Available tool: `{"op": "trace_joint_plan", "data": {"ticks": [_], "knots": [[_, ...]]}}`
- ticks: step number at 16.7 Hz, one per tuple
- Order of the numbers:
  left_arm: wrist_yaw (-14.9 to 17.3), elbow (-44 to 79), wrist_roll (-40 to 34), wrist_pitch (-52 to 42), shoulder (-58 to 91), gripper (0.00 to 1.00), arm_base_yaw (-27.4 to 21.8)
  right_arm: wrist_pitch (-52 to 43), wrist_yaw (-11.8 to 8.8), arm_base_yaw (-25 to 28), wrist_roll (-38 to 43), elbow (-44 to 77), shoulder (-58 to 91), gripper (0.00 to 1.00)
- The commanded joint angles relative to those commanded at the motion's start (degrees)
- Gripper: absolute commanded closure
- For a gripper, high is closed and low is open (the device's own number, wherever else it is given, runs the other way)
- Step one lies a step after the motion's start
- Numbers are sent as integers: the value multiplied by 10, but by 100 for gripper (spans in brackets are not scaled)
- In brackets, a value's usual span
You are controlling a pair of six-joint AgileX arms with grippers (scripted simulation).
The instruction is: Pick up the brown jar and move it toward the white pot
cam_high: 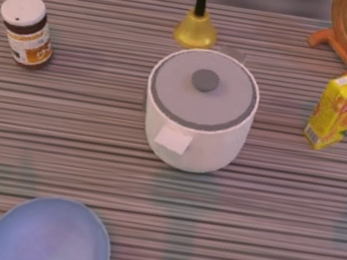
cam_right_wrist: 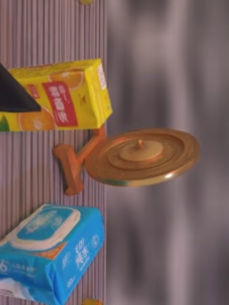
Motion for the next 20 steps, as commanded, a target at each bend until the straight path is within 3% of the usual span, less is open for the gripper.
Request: {"op": "trace_joint_plan", "data": {"ticks": [5,9,14,20], "knots": [[0,18,8,-20,30,0,2,0,0,0,0,0,0,0],[2,101,39,-86,134,0,8,0,0,0,0,0,0,0],[14,296,101,-202,327,0,11,0,0,0,0,0,0,0],[34,618,197,-377,619,0,14,0,0,0,0,0,0,0]]}}
